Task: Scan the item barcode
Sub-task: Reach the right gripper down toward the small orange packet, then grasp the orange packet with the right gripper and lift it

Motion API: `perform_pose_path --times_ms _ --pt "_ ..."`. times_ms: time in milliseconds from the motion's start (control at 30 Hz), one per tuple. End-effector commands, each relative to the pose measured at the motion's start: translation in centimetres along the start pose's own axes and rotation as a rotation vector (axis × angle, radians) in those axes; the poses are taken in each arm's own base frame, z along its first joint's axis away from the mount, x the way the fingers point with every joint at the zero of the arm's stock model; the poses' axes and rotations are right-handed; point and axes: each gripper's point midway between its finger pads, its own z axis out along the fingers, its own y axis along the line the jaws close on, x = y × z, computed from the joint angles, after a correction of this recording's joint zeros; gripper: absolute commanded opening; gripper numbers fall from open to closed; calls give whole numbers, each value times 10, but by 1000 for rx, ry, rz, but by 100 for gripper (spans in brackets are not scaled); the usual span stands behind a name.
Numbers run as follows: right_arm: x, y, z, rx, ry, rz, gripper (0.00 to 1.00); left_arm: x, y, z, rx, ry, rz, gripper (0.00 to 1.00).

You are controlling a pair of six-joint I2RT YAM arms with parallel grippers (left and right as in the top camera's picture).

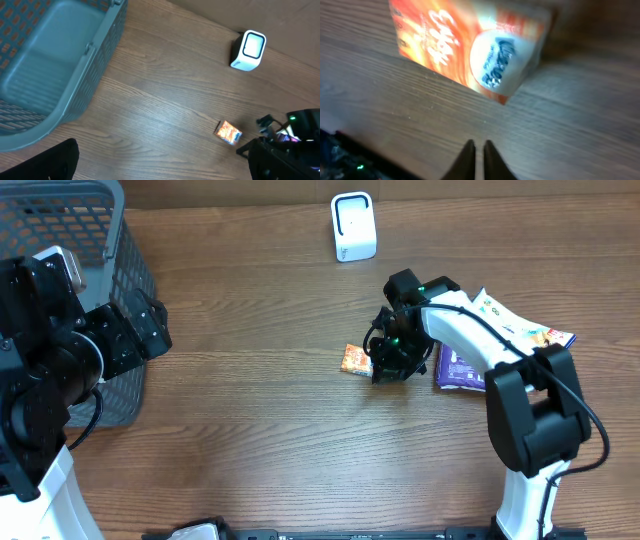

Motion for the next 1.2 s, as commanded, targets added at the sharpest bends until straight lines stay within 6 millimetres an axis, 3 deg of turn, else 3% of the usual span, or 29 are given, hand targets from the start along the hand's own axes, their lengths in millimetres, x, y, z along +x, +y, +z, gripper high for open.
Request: perform_pose_path --times_ms 0,67,100,133,267,400,500,633,700,767,1067,1167 --pt "-38 2 -60 100 -262 -100 22 -1 3 0 -12 -6 -18 100" --pt "-55 5 -70 108 -340 -197 59 -1 3 0 -11 -6 -18 100" --pt "-63 8 -73 109 -373 -258 70 -1 3 0 -11 -6 -18 100" --pt "-69 10 -74 110 -395 -293 74 -1 3 0 -12 -6 -18 100" --pt "-86 14 -66 109 -432 -384 74 -1 3 0 -11 -6 -18 100" --pt "-91 7 -35 97 -375 -463 67 -1 3 0 -12 -6 -18 100" --pt "-86 -1 -11 76 -298 -458 63 -1 3 0 -12 -6 -18 100" --pt "-69 8 8 -33 -209 -479 57 -1 3 0 -12 -6 -18 100" --pt "-62 9 10 -48 -179 -468 49 -1 3 0 -12 -6 -18 100" --pt "-53 10 10 -63 -147 -454 48 -1 3 0 -12 -6 -18 100" --pt "-22 8 -4 -59 -50 -288 56 -1 3 0 -12 -6 -18 100" --pt "-27 13 -22 -37 -119 -319 62 -1 3 0 -12 -6 -18 100"
